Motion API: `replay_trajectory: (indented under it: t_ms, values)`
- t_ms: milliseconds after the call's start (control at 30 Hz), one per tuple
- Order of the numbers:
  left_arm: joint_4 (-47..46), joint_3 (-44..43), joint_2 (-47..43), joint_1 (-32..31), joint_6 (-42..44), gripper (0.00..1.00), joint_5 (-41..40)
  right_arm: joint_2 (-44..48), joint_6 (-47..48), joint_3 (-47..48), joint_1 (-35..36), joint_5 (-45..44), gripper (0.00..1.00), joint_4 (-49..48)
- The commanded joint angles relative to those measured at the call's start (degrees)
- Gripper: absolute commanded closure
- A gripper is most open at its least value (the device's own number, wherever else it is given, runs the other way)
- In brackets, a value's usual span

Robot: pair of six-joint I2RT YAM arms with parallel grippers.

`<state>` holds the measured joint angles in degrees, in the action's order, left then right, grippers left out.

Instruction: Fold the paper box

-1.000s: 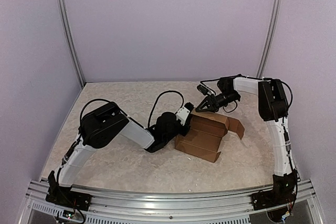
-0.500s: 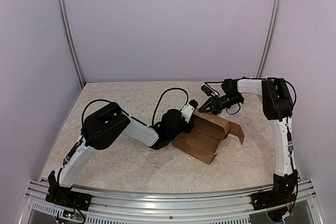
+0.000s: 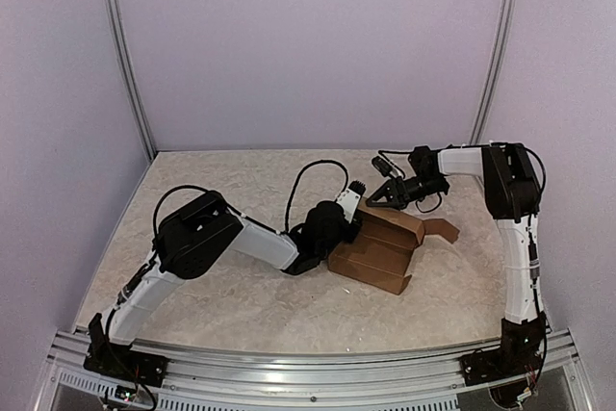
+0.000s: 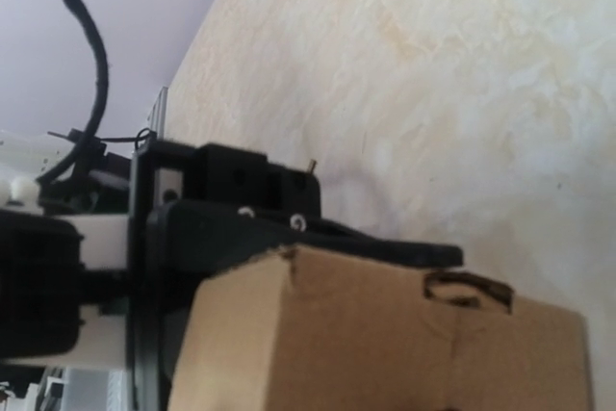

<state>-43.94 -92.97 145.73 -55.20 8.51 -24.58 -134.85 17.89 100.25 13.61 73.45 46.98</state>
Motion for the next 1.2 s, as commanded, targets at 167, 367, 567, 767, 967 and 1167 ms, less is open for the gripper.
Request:
replay_trajectory:
  t_ms: [167, 367, 567, 767, 967, 1167]
  values:
    - [3.79, -4.05, 5.72, -1.83, -0.75, 0.84, 0.18, -0.50, -3.07, -2.54, 5.67, 5.74, 0.45, 4.59]
    - [-4.10, 8.33, -0.52, -2.05, 0.91, 0.54, 4.61, -1.35, -1.16, 2.67, 2.55, 1.31, 0.44, 7.38]
    - [-8.51, 18.68, -9.10, -3.80, 4.66, 0.38, 6.00, 0.23, 2.32, 7.01, 0.18, -3.67, 0.41, 10.40]
    - [-5.96, 26.16, -18.57, -6.56, 7.08, 0.29, 4.42, 5.72, 4.55, 5.24, -0.73, -8.80, 0.39, 10.93]
    - [-1.99, 34.54, -28.83, -9.45, 6.63, 0.25, 3.79, 16.07, 7.51, -1.18, -1.85, -16.57, 0.38, 10.12]
    - [9.24, 39.84, -39.47, -10.04, 0.86, 0.25, 11.30, 33.50, 8.57, -15.04, -1.83, -26.56, 0.38, 4.19]
